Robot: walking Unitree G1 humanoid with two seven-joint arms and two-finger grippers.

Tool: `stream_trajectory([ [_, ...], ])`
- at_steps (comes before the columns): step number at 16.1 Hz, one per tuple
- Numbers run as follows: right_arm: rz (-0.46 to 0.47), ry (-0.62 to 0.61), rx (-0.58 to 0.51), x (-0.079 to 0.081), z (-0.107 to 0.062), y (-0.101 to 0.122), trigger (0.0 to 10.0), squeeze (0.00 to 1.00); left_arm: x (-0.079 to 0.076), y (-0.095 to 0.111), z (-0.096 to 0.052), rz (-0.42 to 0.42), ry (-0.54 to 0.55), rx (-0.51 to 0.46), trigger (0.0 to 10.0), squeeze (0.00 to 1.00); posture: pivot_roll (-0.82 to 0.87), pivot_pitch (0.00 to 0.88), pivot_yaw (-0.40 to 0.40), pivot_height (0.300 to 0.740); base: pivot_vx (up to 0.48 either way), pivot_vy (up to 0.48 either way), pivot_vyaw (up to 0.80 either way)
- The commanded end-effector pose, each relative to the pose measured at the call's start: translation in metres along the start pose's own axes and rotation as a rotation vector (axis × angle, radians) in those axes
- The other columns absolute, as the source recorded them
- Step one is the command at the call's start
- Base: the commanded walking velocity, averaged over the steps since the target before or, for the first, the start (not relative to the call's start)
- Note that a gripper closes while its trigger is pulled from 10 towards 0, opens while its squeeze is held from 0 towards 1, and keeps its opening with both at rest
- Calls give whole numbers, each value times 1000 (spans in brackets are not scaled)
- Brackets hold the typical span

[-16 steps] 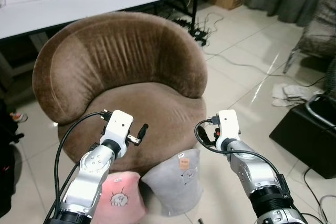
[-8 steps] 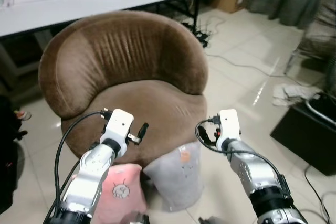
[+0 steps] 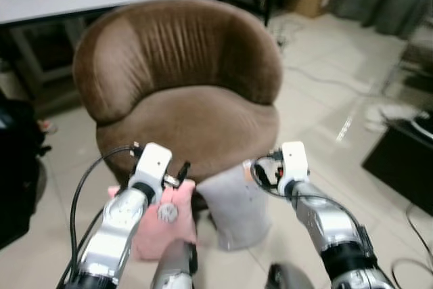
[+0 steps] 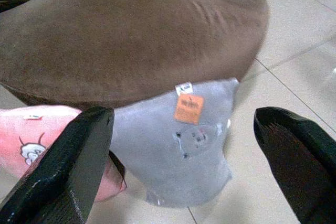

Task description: Move the pillow to the sofa from floor

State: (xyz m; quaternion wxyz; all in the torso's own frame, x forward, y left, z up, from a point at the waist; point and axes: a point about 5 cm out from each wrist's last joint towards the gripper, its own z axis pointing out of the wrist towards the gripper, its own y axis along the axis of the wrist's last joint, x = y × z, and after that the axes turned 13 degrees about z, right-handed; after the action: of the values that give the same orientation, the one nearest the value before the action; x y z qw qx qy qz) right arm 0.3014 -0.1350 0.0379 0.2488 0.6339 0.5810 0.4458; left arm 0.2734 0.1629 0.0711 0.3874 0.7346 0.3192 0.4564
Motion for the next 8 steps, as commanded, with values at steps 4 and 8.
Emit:
stream_trajectory([
  [4,-24,-7,-5,-3,0,5,10000,0,1,3,0,-10,-2,-16,10000,0,106,0,-9,633,138,0,0],
  [8,-35,-9,4,-4,0,4,10000,0,1,-1,0,-11,5,-4,10000,0,103,0,-15,633,290,0,0],
])
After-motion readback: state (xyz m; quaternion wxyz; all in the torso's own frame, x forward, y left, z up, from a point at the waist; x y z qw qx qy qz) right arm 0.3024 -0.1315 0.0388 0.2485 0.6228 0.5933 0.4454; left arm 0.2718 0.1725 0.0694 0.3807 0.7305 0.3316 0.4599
